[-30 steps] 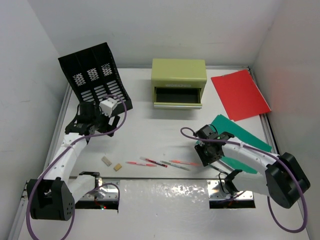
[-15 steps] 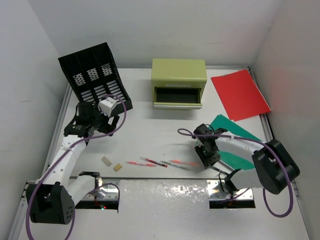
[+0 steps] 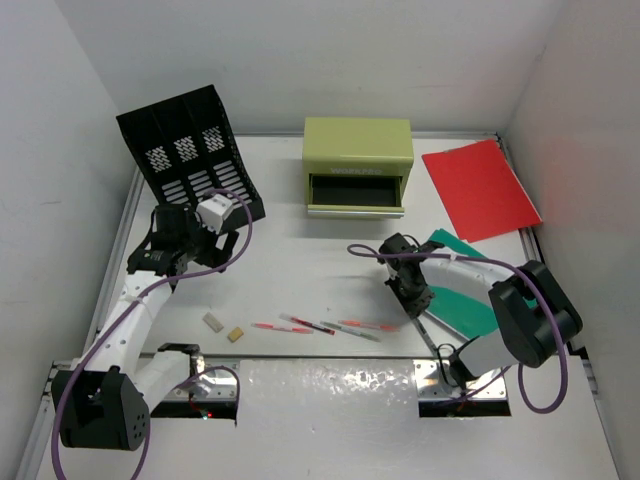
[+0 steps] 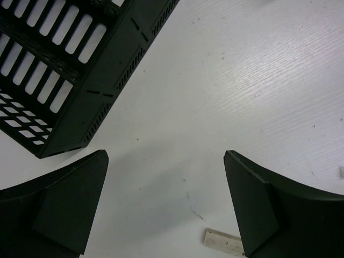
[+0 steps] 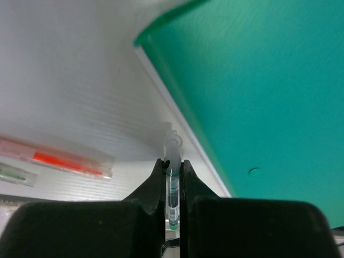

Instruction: Organize the desk

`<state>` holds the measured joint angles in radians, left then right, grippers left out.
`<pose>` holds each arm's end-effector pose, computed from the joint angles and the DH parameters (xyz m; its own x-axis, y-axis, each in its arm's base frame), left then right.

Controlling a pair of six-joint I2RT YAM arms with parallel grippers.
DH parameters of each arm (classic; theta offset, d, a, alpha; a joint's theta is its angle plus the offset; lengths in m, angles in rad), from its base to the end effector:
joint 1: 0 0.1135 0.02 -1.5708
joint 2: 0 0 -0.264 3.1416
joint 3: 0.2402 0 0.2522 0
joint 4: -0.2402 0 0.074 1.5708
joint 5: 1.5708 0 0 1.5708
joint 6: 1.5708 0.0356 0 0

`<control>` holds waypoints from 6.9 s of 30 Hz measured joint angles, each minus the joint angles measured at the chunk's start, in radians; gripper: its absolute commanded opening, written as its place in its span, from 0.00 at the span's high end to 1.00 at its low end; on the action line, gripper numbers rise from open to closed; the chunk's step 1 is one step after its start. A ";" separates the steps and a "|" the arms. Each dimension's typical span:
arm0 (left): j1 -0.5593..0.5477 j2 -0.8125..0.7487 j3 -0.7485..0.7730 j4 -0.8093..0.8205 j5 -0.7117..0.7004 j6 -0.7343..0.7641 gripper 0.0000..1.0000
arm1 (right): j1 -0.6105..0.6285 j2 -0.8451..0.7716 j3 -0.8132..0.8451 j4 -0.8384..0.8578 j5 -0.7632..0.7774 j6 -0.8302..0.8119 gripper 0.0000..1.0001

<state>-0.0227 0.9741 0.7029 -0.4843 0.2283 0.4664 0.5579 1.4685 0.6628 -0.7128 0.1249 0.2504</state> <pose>0.2026 -0.0127 0.2495 -0.5282 0.4501 -0.7200 0.4751 0.8594 0.1887 0.1819 0.1083 0.1318 -0.9496 -0.3027 -0.0815 -0.2936 0.9499 -0.1076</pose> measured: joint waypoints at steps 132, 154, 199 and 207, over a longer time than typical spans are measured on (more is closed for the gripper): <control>-0.797 0.283 -0.189 0.007 0.013 0.334 1.00 | 0.023 -0.461 0.182 0.420 -0.053 -0.243 0.23; -0.802 0.238 -0.177 -0.133 -0.011 0.439 1.00 | 0.022 -0.303 0.154 0.307 -0.369 -0.206 0.20; -0.756 0.844 0.872 0.038 -0.358 0.370 1.00 | -0.346 -0.659 0.074 0.261 0.009 -0.045 0.20; -0.716 1.026 1.043 0.088 -0.401 0.400 0.95 | -0.346 -0.685 0.066 0.254 -0.021 -0.077 0.20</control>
<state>-0.7387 2.0003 1.7458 -0.3965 -0.1726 0.8665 0.2115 0.7834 0.7292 -0.4587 0.1040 0.1738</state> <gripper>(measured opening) 0.087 0.797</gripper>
